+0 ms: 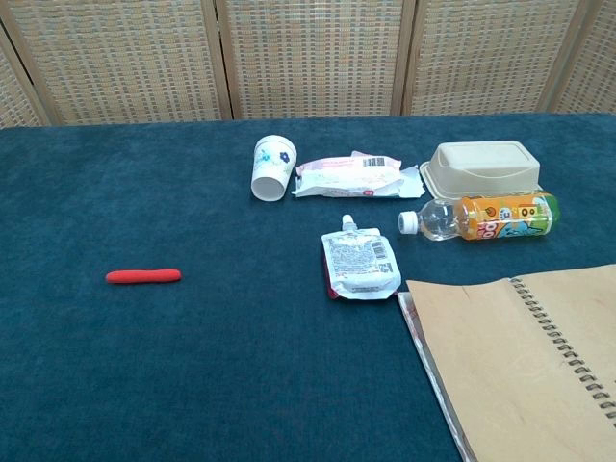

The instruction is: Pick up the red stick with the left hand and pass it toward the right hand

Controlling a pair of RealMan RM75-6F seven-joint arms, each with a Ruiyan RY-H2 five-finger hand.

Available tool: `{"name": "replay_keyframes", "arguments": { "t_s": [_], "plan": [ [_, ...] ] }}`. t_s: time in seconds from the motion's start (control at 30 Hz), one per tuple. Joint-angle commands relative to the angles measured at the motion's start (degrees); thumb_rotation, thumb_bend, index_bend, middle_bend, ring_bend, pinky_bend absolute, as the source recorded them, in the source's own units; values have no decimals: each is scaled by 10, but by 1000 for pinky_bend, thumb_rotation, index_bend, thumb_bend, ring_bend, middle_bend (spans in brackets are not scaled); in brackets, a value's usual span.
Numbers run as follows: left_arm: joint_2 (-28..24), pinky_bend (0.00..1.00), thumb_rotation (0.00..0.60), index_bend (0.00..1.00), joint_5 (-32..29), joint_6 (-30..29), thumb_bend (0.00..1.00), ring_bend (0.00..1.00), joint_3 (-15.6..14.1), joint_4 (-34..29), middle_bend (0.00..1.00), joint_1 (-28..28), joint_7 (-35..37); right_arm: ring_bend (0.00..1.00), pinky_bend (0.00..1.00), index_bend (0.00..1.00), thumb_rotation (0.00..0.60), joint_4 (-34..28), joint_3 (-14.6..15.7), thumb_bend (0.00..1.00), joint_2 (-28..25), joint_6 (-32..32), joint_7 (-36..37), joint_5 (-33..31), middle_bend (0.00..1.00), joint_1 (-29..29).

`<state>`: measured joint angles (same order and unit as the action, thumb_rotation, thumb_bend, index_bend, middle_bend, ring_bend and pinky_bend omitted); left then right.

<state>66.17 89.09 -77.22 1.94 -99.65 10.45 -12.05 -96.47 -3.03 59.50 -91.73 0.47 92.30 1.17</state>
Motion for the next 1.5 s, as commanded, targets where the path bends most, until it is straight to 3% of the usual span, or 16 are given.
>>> {"name": "replay_keyframes", "arguments": {
  "t_s": [0.03,0.23,0.37,0.63,1.5],
  "plan": [
    [66,0,600,321,-75,112,119,0,43,86,0,76,32,0,0,0,600,4,-1,0,0,7,6,-6,0,3],
    [132,0,600,410,-119,182,209,0,61,181,0,129,38,0,0,0,600,9,-4,0,0,16,17,-17,0,6],
    [163,0,600,421,-151,208,249,0,71,206,0,149,34,0,0,0,600,10,-6,0,-1,20,23,-22,0,8],
    [207,0,600,449,-158,222,339,0,67,252,0,175,31,0,0,0,600,13,-5,0,-1,27,29,-24,0,10],
    [272,0,600,474,-197,231,351,0,54,288,0,205,-29,0,0,0,600,13,-4,0,-1,36,24,-31,0,13]
  ]
}}
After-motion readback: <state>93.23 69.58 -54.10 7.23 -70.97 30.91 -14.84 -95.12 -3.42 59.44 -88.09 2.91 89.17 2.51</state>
